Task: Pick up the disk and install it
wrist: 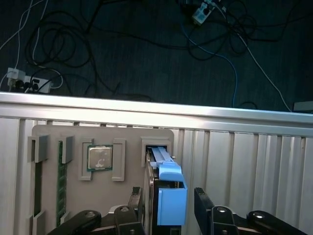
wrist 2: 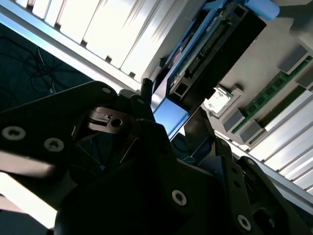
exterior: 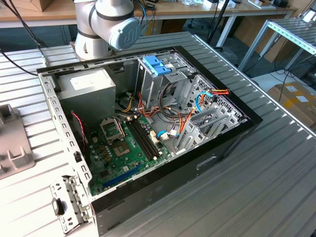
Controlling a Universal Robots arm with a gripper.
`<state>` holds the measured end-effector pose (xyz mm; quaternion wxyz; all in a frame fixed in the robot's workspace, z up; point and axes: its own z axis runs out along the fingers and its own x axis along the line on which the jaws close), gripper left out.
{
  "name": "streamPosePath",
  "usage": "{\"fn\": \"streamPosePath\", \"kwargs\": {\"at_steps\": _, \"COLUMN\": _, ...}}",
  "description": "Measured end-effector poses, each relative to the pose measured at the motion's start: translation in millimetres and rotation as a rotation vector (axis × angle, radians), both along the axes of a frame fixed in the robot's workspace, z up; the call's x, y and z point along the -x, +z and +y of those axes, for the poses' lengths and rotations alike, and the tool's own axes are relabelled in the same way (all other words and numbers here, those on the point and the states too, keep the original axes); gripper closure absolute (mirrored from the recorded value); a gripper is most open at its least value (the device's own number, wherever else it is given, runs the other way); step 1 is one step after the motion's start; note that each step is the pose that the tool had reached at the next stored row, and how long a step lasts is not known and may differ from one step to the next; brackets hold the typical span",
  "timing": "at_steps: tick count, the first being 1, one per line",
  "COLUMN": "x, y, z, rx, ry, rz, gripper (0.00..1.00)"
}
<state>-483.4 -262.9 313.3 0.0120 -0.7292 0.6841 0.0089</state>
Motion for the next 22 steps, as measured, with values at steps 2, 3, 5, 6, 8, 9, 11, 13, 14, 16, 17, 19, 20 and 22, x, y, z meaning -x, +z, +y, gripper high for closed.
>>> {"fn": "streamPosePath", "kwargs": {"at_steps": 2, "x": 2.0, "y": -1.6, "z": 0.0, "rx": 0.0, "ry": 0.0, "rz": -0.0001, "gripper": 0.46}}
{"fn": "streamPosePath", "kwargs": {"at_steps": 3, "x": 3.1, "y": -2.7, "z": -0.1, "rx": 0.0, "ry": 0.0, "rz": -0.0001, "gripper": 0.46}}
{"fn": "streamPosePath", "kwargs": {"at_steps": 5, "x": 4.0, "y": -4.2, "z": 0.0, "rx": 0.0, "ry": 0.0, "rz": -0.0001, "gripper": 0.46}}
{"fn": "streamPosePath", "kwargs": {"at_steps": 6, "x": 4.2, "y": -5.0, "z": -0.1, "rx": 0.0, "ry": 0.0, "rz": -0.0001, "gripper": 0.46}}
{"fn": "streamPosePath", "kwargs": {"at_steps": 8, "x": 4.5, "y": -7.2, "z": -0.1, "rx": 0.0, "ry": 0.0, "rz": -0.0001, "gripper": 0.46}}
{"fn": "streamPosePath", "kwargs": {"at_steps": 9, "x": 4.6, "y": -7.9, "z": -0.1, "rx": 0.0, "ry": 0.0, "rz": -0.0001, "gripper": 0.46}}
{"fn": "streamPosePath", "kwargs": {"at_steps": 11, "x": 4.6, "y": -9.7, "z": -0.1, "rx": -0.0001, "ry": 0.0, "rz": -0.0001, "gripper": 0.46}}
{"fn": "streamPosePath", "kwargs": {"at_steps": 13, "x": 4.6, "y": -12.3, "z": -0.1, "rx": 0.0, "ry": 0.0, "rz": 0.0, "gripper": 0.46}}
{"fn": "streamPosePath", "kwargs": {"at_steps": 14, "x": 4.6, "y": -13.1, "z": -0.1, "rx": 0.0, "ry": 0.0, "rz": -0.0001, "gripper": 0.46}}
{"fn": "streamPosePath", "kwargs": {"at_steps": 16, "x": 4.0, "y": -14.7, "z": 0.0, "rx": 0.0, "ry": 0.0, "rz": 0.0, "gripper": 0.46}}
{"fn": "streamPosePath", "kwargs": {"at_steps": 17, "x": 3.5, "y": -15.1, "z": 0.0, "rx": 0.0, "ry": 0.0, "rz": 0.0001, "gripper": 0.46}}
{"fn": "streamPosePath", "kwargs": {"at_steps": 19, "x": 1.6, "y": -16.7, "z": 0.0, "rx": 0.0, "ry": 0.0, "rz": 0.0, "gripper": 0.46}}
{"fn": "streamPosePath", "kwargs": {"at_steps": 20, "x": 1.3, "y": -17.7, "z": 0.0, "rx": -0.0001, "ry": 0.0, "rz": -0.0003, "gripper": 0.46}}
{"fn": "streamPosePath", "kwargs": {"at_steps": 22, "x": 1.2, "y": -20.0, "z": -0.1, "rx": 0.0, "ry": 0.0, "rz": -0.0001, "gripper": 0.46}}
